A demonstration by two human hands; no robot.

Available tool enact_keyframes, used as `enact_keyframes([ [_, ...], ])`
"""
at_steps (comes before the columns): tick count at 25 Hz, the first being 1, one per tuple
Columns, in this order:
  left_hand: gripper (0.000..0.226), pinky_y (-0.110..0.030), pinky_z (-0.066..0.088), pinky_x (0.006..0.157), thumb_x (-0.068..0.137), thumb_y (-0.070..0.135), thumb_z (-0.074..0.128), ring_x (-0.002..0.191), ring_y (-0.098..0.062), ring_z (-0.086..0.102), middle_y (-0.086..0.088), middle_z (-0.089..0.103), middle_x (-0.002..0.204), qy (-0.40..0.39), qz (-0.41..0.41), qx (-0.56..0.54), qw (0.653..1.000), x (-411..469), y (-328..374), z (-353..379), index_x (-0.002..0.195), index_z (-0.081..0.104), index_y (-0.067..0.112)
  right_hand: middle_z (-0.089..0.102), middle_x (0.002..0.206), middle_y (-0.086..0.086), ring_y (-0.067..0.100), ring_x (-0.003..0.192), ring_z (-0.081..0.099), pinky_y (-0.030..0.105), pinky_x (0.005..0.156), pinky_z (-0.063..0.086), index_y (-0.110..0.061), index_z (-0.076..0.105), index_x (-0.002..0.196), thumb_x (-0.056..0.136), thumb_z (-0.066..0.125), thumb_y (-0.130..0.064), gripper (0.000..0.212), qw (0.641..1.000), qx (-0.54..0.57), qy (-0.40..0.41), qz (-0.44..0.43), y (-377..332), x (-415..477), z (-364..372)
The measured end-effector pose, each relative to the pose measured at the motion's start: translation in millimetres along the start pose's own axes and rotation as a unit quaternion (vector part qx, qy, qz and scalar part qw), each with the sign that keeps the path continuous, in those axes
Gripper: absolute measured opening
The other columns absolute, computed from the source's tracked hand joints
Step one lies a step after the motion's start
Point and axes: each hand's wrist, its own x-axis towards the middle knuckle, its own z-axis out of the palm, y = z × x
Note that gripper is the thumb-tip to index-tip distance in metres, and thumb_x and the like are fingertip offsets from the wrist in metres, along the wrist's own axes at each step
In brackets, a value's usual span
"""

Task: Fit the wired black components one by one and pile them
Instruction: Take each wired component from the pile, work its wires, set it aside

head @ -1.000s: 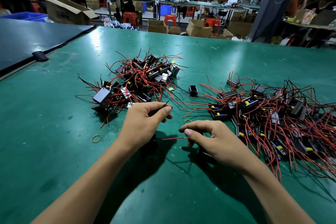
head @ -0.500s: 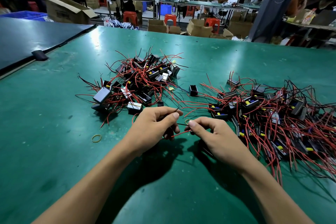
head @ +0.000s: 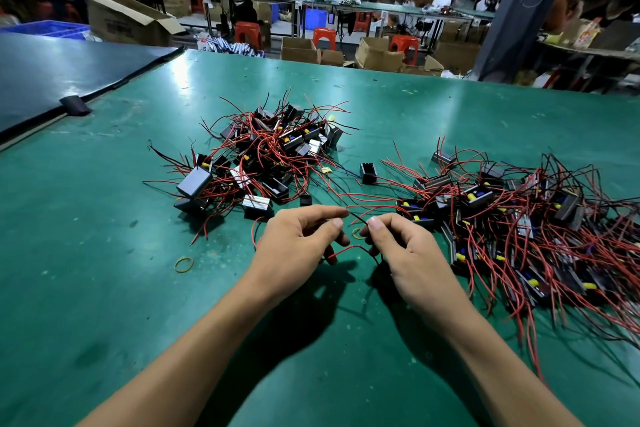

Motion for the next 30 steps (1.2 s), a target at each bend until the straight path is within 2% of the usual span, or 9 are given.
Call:
enact_keyframes([
  [3,0.015,-0.024,0.054,0.060,0.093,0.013,0.064,0.063,-0.011,0.063,-0.003,0.076,0.080,-0.014,-0.003,-0.026,1.000,-0.7,-0.6,5.4,0.102,0.075,0.018,0.060,0.069,-0.018,0.000,0.070,0.054,0.015,0.068,0.044,-0.021,0.065,0.092,0.103,0.050,-0.025,0.019,1.000,0.010,-0.010,0.018,2.5,2.1,1.4],
  [9,0.011,-0.016,0.043,0.056,0.089,0.016,0.069,0.058,-0.004,0.057,0.000,0.075,0.077,0.041,0.003,-0.062,0.997,1.4,-2.5,11.1,0.097,0.077,0.018,0.069,0.080,-0.008,0.000,0.077,0.066,0.014,0.077,0.049,-0.020,0.064,0.098,0.102,0.053,-0.011,0.014,0.999,0.031,-0.021,0.012,2.6,2.1,4.0],
  [13,0.012,-0.017,0.044,0.054,0.088,0.016,0.070,0.056,-0.007,0.056,-0.004,0.075,0.078,0.041,0.006,-0.070,0.997,0.8,-1.6,10.2,0.099,0.076,0.014,0.071,0.076,-0.008,0.005,0.079,0.069,0.015,0.078,0.049,-0.020,0.065,0.097,0.101,0.054,-0.011,0.015,0.999,0.016,-0.031,0.007,0.4,0.5,3.9],
  [16,0.012,-0.016,0.043,0.051,0.087,0.012,0.071,0.051,-0.008,0.055,-0.006,0.075,0.076,0.039,0.018,-0.069,0.997,-0.6,0.6,9.8,0.098,0.076,0.010,0.073,0.074,-0.007,0.004,0.079,0.067,0.021,0.082,0.049,-0.021,0.068,0.099,0.101,0.056,-0.015,0.013,0.999,-0.007,-0.037,0.013,-1.1,-0.9,3.2],
  [19,0.008,-0.022,0.044,0.051,0.084,0.016,0.075,0.048,-0.011,0.054,-0.008,0.073,0.072,0.049,0.030,-0.042,0.997,-1.2,2.4,9.2,0.091,0.077,0.013,0.075,0.077,-0.003,0.006,0.081,0.067,0.027,0.088,0.050,-0.021,0.070,0.099,0.100,0.057,-0.017,0.013,0.999,-0.022,-0.043,0.019,-2.7,-2.6,2.5],
  [21,0.005,-0.023,0.045,0.050,0.084,0.018,0.076,0.046,-0.011,0.052,-0.010,0.072,0.068,0.059,0.041,-0.017,0.997,-1.7,2.9,8.3,0.087,0.077,0.016,0.077,0.081,-0.004,0.005,0.084,0.070,0.026,0.088,0.051,-0.021,0.071,0.098,0.099,0.059,-0.017,0.013,0.998,-0.028,-0.046,0.020,-4.5,-3.6,1.1],
  [24,0.003,-0.021,0.045,0.049,0.085,0.018,0.074,0.045,-0.011,0.051,-0.008,0.071,0.066,0.064,0.058,0.021,0.996,-2.1,3.1,6.4,0.085,0.078,0.018,0.076,0.089,-0.013,0.001,0.092,0.069,0.027,0.091,0.050,-0.025,0.073,0.100,0.096,0.065,-0.021,0.011,0.996,-0.089,-0.005,-0.020,-6.4,-5.4,-0.8],
  [27,0.006,-0.025,0.047,0.050,0.087,0.017,0.072,0.047,-0.011,0.052,-0.004,0.071,0.067,0.043,0.066,0.042,0.996,-1.9,3.5,3.7,0.083,0.077,0.018,0.070,0.102,-0.023,0.003,0.107,0.063,0.047,0.103,0.042,-0.039,0.070,0.105,0.090,0.071,-0.030,0.017,0.975,-0.182,0.084,-0.092,-9.7,-7.2,-1.3],
  [30,0.007,-0.024,0.048,0.051,0.088,0.017,0.071,0.051,-0.009,0.052,0.001,0.071,0.068,0.014,0.083,0.067,0.994,-3.2,3.0,2.6,0.084,0.078,0.018,0.067,0.112,-0.021,0.005,0.116,0.057,0.051,0.107,0.035,-0.044,0.070,0.105,0.088,0.071,-0.039,0.018,0.964,-0.224,0.110,-0.096,-12.6,-7.8,-2.4],
])
